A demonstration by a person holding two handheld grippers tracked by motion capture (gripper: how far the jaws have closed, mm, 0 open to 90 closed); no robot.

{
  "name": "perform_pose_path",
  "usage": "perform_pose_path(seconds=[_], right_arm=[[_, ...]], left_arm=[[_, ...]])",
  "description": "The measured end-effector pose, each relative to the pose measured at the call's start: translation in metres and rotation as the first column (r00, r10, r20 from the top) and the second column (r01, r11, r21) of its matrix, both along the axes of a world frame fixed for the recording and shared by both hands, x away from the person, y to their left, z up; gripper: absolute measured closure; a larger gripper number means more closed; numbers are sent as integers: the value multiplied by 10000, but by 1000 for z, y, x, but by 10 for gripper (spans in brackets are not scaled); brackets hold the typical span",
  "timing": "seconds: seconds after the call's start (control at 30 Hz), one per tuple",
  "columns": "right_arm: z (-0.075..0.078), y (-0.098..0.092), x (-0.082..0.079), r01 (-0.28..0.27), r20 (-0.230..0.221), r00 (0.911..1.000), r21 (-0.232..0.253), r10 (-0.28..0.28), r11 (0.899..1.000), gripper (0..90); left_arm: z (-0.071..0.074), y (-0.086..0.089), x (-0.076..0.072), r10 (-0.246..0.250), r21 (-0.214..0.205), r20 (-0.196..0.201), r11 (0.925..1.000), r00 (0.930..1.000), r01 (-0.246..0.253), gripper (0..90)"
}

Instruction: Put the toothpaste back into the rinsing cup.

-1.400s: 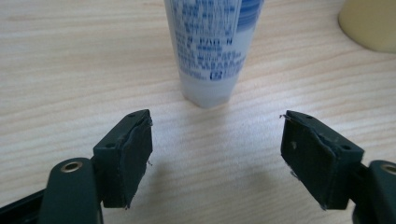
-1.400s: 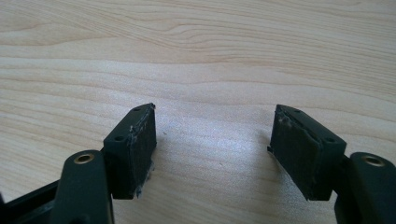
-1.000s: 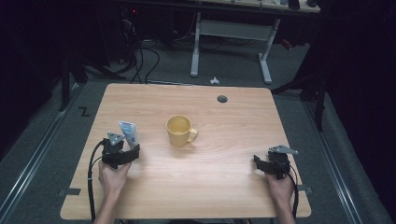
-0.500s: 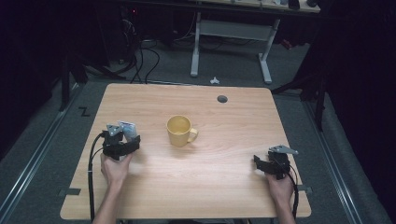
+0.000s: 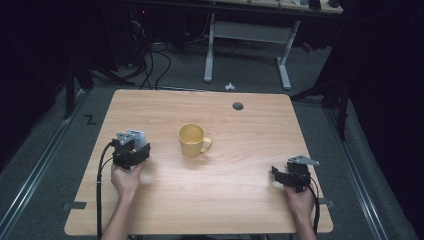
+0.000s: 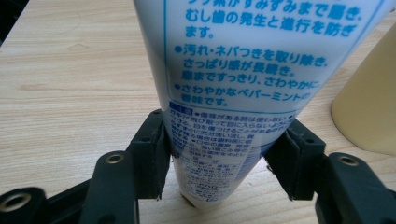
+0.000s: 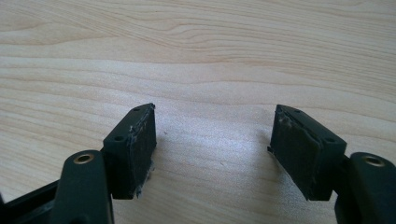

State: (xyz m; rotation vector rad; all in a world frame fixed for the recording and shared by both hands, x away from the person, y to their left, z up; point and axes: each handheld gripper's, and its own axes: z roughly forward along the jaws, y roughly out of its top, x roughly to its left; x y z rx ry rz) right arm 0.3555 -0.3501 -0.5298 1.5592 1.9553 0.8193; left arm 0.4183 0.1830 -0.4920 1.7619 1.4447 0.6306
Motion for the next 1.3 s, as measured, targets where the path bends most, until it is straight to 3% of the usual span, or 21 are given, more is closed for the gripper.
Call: perform_pose_path(seconds=[0.33,0.8,1.3], right_arm=[[0,0,0,-1,-1,10000,1,1,10000,314],[0,0,0,0,-1,10000,0,0,10000,314],[0,0,0,-1,-2,10000,2,1,10000,313]], left_arm=[[0,0,-2,-188,150,59,9997,9998,187,510],[3,-1,-6,-625,164,-66,9979,9980,626,533],[8,0,-12,-1047,-149,-199,9944,9943,1045,540]])
